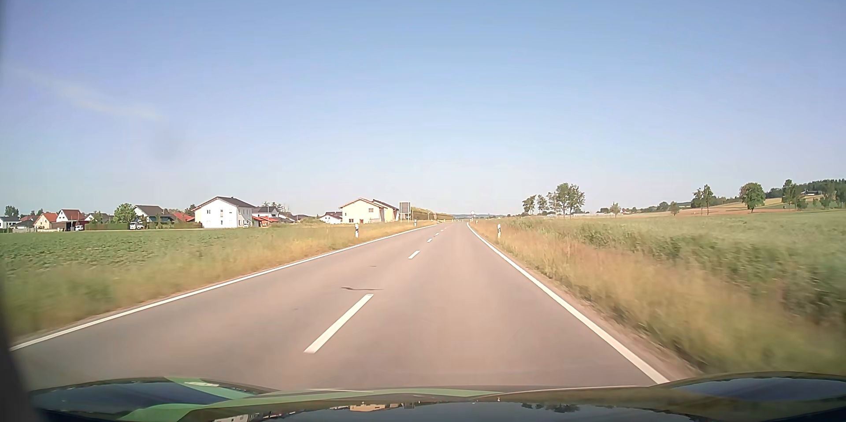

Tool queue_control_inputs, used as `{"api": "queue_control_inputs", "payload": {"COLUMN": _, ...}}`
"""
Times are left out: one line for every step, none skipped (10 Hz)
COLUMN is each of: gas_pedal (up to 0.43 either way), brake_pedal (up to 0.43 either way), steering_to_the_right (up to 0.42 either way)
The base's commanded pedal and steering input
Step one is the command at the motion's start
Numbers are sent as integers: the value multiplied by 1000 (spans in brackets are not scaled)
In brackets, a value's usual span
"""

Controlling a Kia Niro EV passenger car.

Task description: Follow the waypoints while adhering to traffic rules and regulations

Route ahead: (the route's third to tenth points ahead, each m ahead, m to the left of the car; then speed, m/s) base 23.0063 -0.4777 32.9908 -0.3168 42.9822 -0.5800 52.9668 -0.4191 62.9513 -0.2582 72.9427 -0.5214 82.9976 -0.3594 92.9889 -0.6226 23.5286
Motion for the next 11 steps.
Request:
{"api": "queue_control_inputs", "payload": {"gas_pedal": 268, "brake_pedal": 0, "steering_to_the_right": -1}}
{"api": "queue_control_inputs", "payload": {"gas_pedal": 268, "brake_pedal": 0, "steering_to_the_right": -1}}
{"api": "queue_control_inputs", "payload": {"gas_pedal": 268, "brake_pedal": 0, "steering_to_the_right": -1}}
{"api": "queue_control_inputs", "payload": {"gas_pedal": 268, "brake_pedal": 0, "steering_to_the_right": -2}}
{"api": "queue_control_inputs", "payload": {"gas_pedal": 268, "brake_pedal": 0, "steering_to_the_right": -1}}
{"api": "queue_control_inputs", "payload": {"gas_pedal": 268, "brake_pedal": 0, "steering_to_the_right": 0}}
{"api": "queue_control_inputs", "payload": {"gas_pedal": 268, "brake_pedal": 0, "steering_to_the_right": 0}}
{"api": "queue_control_inputs", "payload": {"gas_pedal": 248, "brake_pedal": 0, "steering_to_the_right": 0}}
{"api": "queue_control_inputs", "payload": {"gas_pedal": 248, "brake_pedal": 0, "steering_to_the_right": 0}}
{"api": "queue_control_inputs", "payload": {"gas_pedal": 240, "brake_pedal": 0, "steering_to_the_right": 0}}
{"api": "queue_control_inputs", "payload": {"gas_pedal": 240, "brake_pedal": 0, "steering_to_the_right": 0}}
